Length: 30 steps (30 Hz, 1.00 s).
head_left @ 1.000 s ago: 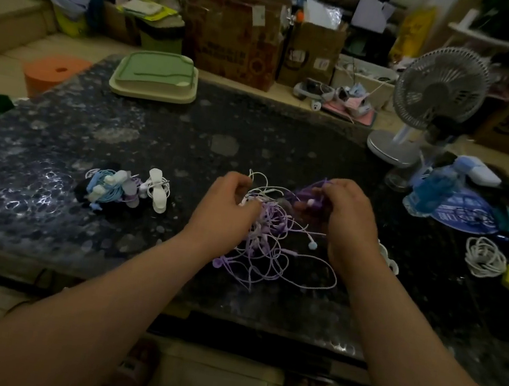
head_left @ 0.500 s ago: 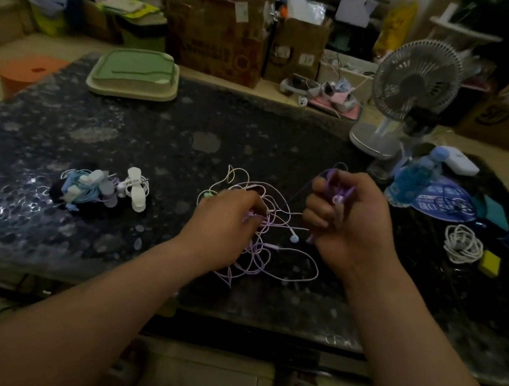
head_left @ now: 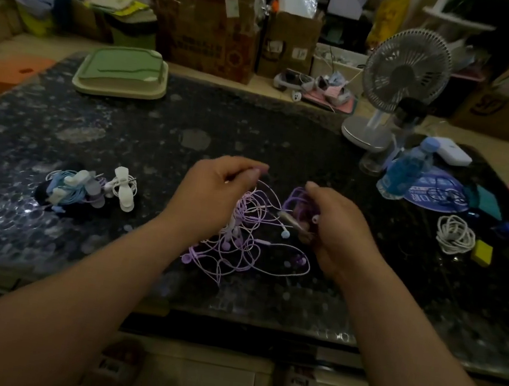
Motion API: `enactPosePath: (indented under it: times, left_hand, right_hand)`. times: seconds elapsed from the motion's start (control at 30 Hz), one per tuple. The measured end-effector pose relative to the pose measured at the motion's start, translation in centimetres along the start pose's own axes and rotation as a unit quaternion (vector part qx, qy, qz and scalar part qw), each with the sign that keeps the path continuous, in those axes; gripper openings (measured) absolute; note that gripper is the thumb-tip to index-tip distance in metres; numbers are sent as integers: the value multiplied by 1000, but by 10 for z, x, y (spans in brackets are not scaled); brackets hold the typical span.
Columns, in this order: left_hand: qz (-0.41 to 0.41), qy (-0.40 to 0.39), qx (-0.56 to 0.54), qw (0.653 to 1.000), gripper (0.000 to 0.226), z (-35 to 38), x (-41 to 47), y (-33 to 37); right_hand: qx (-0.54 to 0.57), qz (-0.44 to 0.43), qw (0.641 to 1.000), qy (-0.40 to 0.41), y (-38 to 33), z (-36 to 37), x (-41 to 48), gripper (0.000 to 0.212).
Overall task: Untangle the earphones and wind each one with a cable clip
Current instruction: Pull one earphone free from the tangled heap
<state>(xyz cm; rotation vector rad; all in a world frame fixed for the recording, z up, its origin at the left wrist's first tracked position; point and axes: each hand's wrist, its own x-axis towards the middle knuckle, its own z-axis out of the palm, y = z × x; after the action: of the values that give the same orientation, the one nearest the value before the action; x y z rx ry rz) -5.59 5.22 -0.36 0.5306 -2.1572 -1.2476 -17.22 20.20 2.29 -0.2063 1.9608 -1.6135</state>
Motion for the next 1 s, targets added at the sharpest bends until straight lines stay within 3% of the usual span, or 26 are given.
enactPosePath:
  times: [0.07,0.13,0.2,0.4,0.67,0.87,1.0]
  left_hand:
    - [-76,2,-150,986,21,1,1,9]
    - [-134,-11,-285,949,21,-2,1,16]
    - [-158,-35,-363,918,23,-8,2,21]
    - [-154,-76,-441,881,30,-21,0,28]
    - [-168,-66,-507,843,25,-18,4,28]
    - [-122,-91,-475,867,25,-21,4,32]
    - [-72,-165,-504,845,26,-21,-1,46]
  right_hand:
    - [38,20,999,-21,1,0,0,24]
    - [66,33,997,-39,-1,-2,-3,21]
    - [97,37,993,-47,-3,-4,-6,17]
    - [89,0,995,-45,0,-1,-5,19]
    - [-32,-61,995,-72,4,9,-5,18]
    - [-54,5,976,-210,-3,-3,-17,34]
    - [-2,40,964,-262,-11,-7,-29,27]
